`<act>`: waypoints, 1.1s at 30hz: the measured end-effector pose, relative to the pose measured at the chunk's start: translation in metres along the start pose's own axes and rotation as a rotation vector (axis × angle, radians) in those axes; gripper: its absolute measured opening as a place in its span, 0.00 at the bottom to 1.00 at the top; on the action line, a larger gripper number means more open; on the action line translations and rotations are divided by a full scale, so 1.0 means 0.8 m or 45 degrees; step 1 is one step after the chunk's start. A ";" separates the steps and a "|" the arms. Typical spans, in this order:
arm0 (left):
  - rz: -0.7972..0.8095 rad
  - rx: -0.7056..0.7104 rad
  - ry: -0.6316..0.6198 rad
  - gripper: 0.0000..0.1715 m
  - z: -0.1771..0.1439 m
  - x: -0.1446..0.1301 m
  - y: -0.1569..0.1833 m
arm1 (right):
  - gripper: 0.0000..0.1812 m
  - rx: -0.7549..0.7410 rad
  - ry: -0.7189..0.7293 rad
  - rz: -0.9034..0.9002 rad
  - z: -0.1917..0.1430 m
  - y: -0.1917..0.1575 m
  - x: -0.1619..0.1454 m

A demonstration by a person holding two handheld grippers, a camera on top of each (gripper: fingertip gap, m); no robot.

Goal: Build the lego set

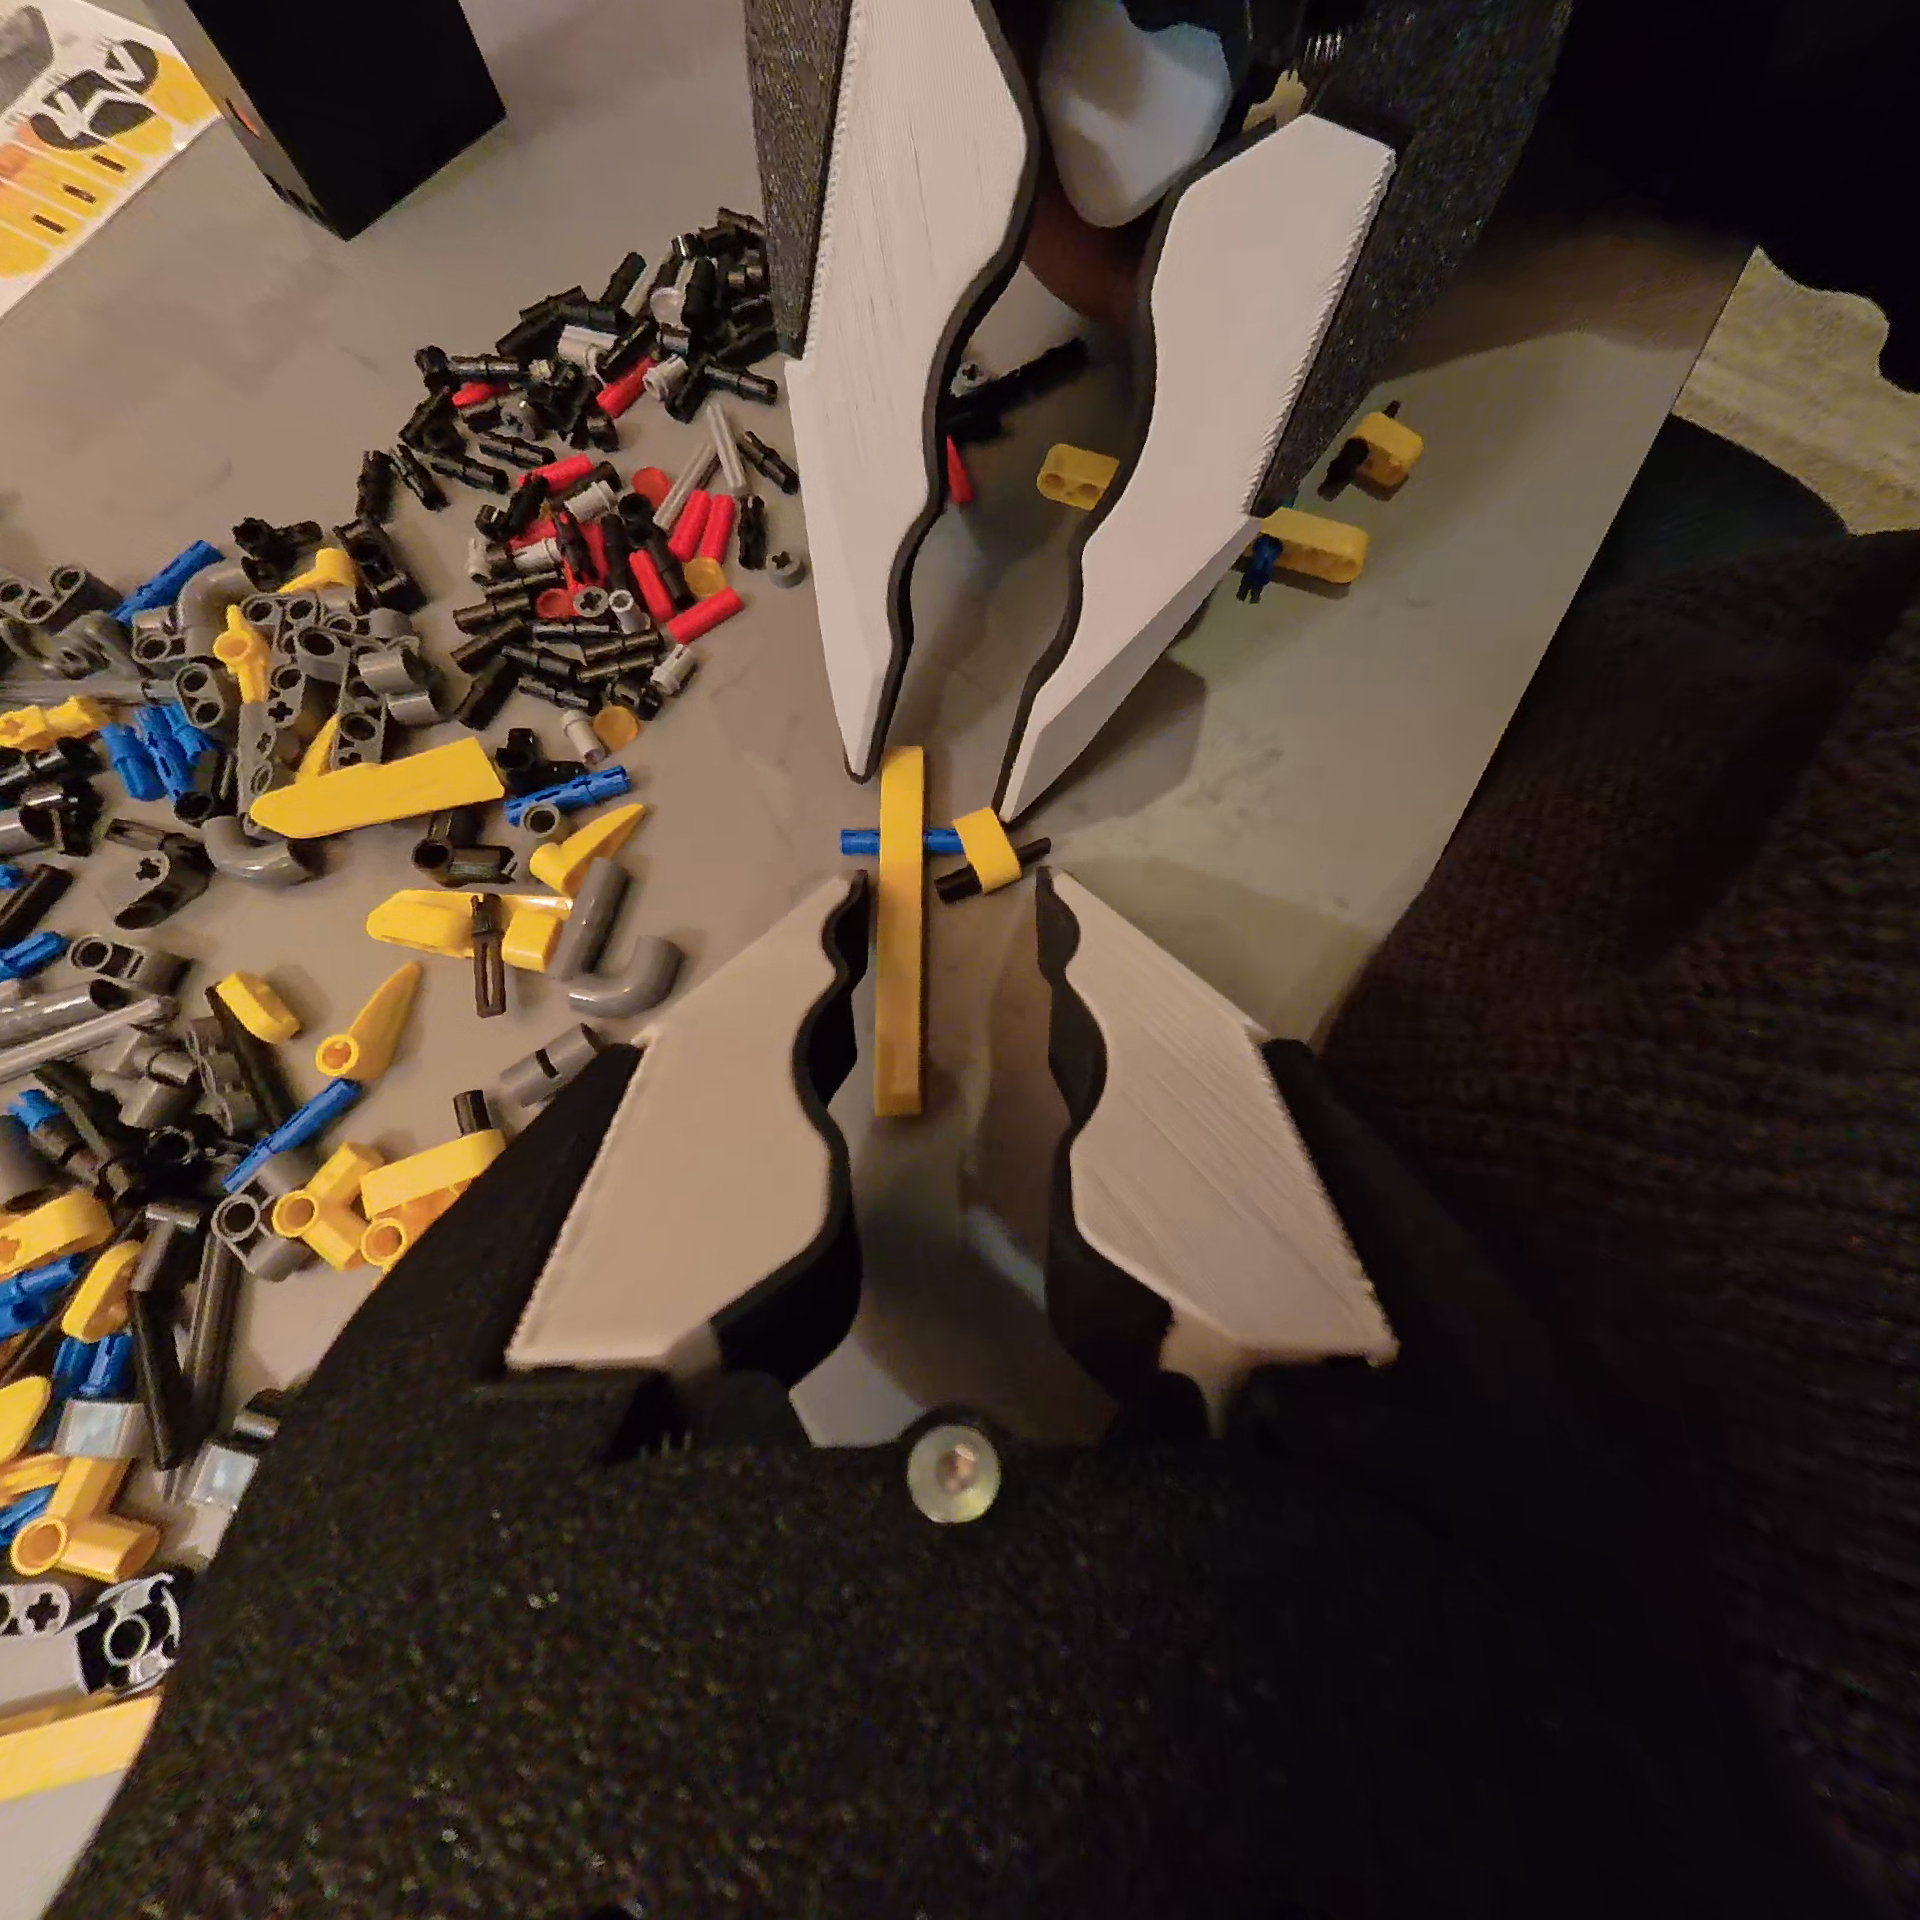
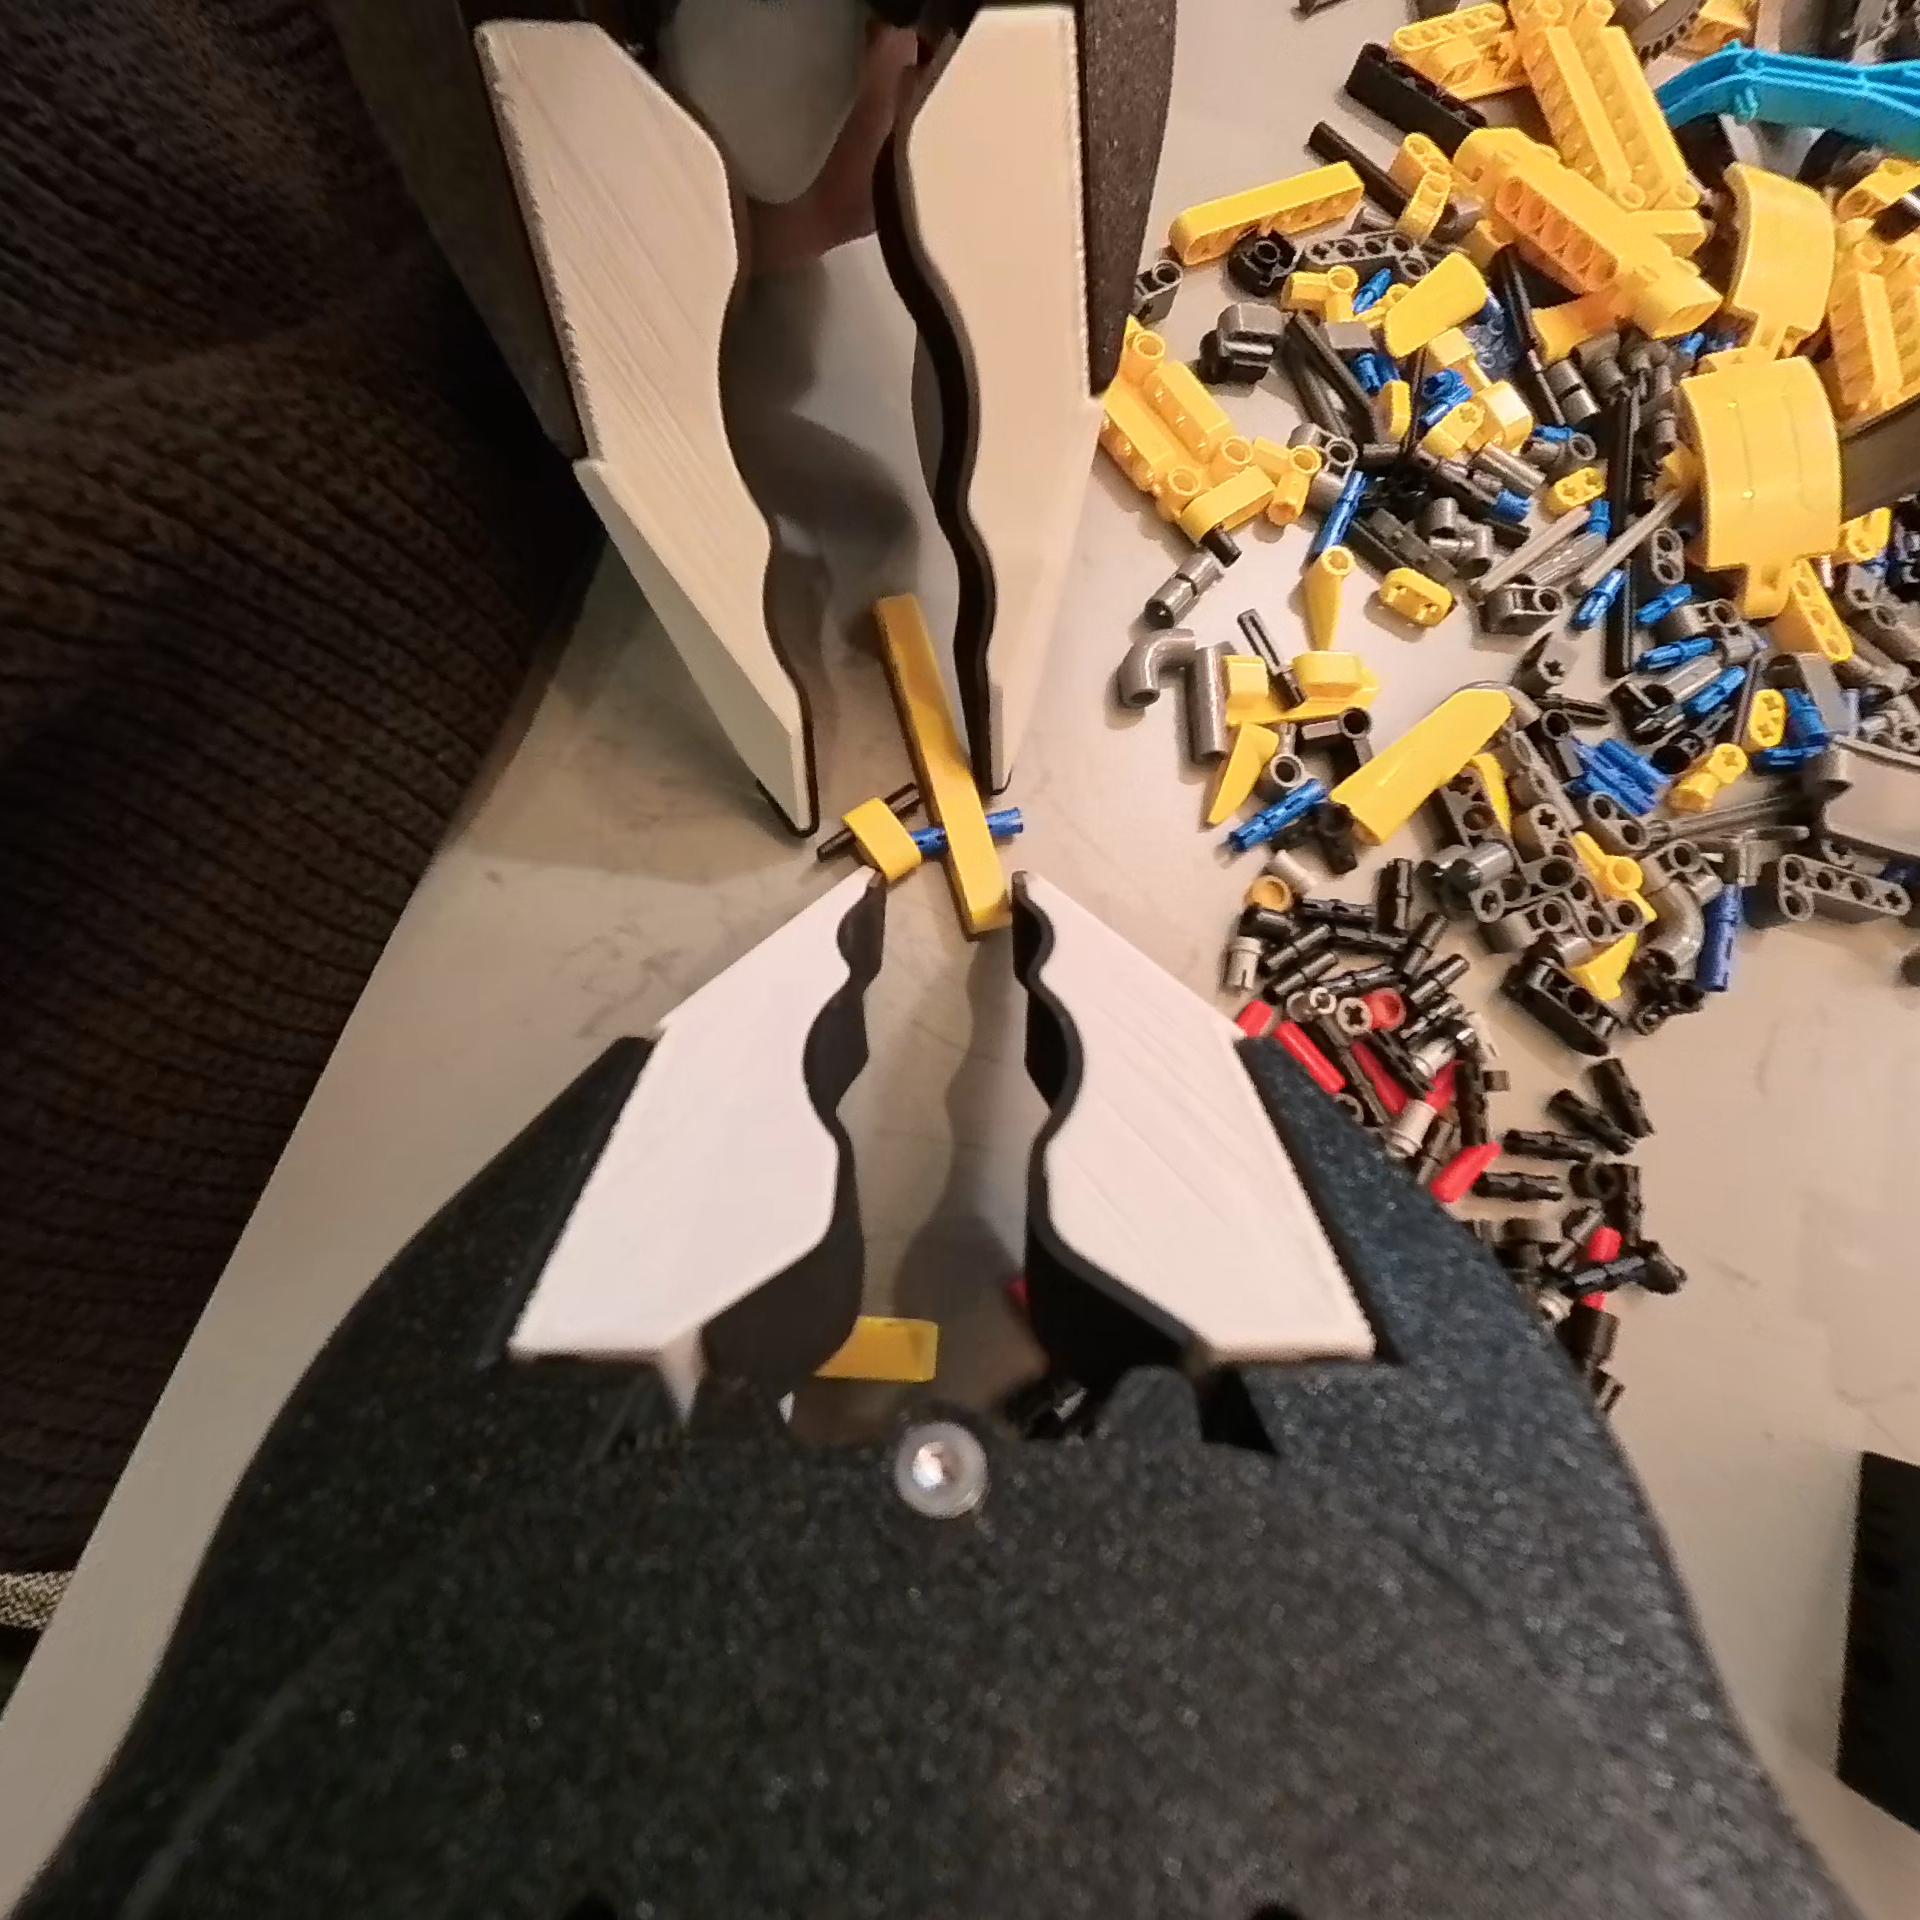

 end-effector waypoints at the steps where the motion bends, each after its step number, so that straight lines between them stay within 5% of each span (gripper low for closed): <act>1: -0.002 0.002 -0.005 0.18 0.000 0.000 0.000 | 0.13 0.001 0.000 -0.001 0.000 0.000 0.000; 33: 0.021 -0.011 -0.009 0.12 0.000 -0.001 -0.001 | 0.15 -0.003 -0.015 -0.077 0.000 0.000 0.003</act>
Point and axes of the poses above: each gripper's, where its closed fingertips meet, z out along the fingers, x out of its top, y = z × x across the jaws, the point moved 5 cm from there along -z, back along the fingers, and after that the axes turned 4 degrees about z, right-handed, at the moved point
